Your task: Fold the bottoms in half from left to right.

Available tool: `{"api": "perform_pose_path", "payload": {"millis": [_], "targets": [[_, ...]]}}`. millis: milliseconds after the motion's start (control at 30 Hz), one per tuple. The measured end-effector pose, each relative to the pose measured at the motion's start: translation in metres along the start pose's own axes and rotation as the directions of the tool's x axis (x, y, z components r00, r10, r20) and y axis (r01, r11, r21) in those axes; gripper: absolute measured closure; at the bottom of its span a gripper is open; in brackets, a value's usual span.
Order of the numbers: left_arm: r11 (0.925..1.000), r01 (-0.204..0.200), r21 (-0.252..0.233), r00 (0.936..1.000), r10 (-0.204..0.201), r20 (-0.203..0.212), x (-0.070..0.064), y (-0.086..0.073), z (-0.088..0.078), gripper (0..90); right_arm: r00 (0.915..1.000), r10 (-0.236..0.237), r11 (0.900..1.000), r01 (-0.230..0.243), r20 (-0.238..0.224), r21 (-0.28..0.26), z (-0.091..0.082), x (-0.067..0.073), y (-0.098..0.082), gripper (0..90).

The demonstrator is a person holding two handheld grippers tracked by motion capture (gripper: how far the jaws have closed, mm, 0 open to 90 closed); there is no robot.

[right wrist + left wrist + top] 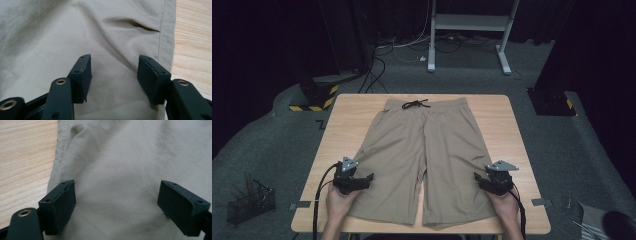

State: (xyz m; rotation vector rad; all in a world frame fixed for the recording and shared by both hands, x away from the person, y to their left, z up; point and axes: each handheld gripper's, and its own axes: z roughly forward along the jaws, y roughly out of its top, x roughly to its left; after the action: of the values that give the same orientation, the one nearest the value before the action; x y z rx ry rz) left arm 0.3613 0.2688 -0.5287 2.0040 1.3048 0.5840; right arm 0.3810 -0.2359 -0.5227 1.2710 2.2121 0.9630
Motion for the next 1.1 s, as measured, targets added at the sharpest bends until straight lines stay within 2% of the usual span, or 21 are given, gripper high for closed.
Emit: {"api": "perform_pose_path", "payload": {"millis": [333,500,700,800,833,900,1000,1033,1100], "targets": [[1.0000,0.008,-0.002,1.0000,-0.008,-0.003,-0.002,-0.001,-0.001,15.8,1.0000,0.000,1.000,0.000,0.009,-0.002,0.000,0.001,0.000,45.4],[0.9999,0.013,-0.006,0.9999,-0.013,-0.005,-0.007,-0.004,-0.004,16.7,0.9998,0.011,1.000,-0.011,0.014,-0.002,-0.003,0.005,-0.003,45.3],[1.0000,-0.003,-0.009,0.9997,0.003,0.023,-0.016,-0.009,-0.010,17.2,0.9996,0.019,1.000,-0.019,0.021,0.000,-0.012,0.015,-0.011,45.2],[1.0000,-0.008,-0.003,0.9995,0.008,0.029,-0.019,-0.010,-0.012,17.4,0.9998,0.008,1.000,-0.008,0.017,-0.001,-0.015,0.018,-0.013,43.7],[1.0000,0.002,0.009,0.9995,-0.002,0.030,-0.020,-0.008,-0.013,17.8,0.9997,0.014,1.000,-0.014,0.021,0.002,-0.016,0.019,-0.014,42.3],[0.9992,0.038,0.012,0.9969,-0.038,0.068,-0.021,-0.003,-0.013,20.3,0.9992,0.020,1.000,-0.020,0.035,-0.004,-0.016,0.020,-0.011,42.6],[0.9995,0.026,-0.017,0.9956,-0.025,0.091,-0.030,0.011,-0.010,21.0,0.9996,0.026,0.999,-0.025,0.015,-0.038,-0.018,0.022,0.003,43.6],[0.9995,0.020,-0.023,0.9953,-0.018,0.095,-0.033,0.016,-0.007,20.9,0.9999,0.013,0.999,-0.013,-0.001,-0.049,-0.015,0.025,0.016,42.9],[0.9997,0.011,-0.022,0.9949,-0.009,0.100,-0.038,0.025,0.002,20.9,1.0000,0.001,0.999,-0.001,-0.005,-0.041,-0.011,0.027,0.021,42.2]]}}
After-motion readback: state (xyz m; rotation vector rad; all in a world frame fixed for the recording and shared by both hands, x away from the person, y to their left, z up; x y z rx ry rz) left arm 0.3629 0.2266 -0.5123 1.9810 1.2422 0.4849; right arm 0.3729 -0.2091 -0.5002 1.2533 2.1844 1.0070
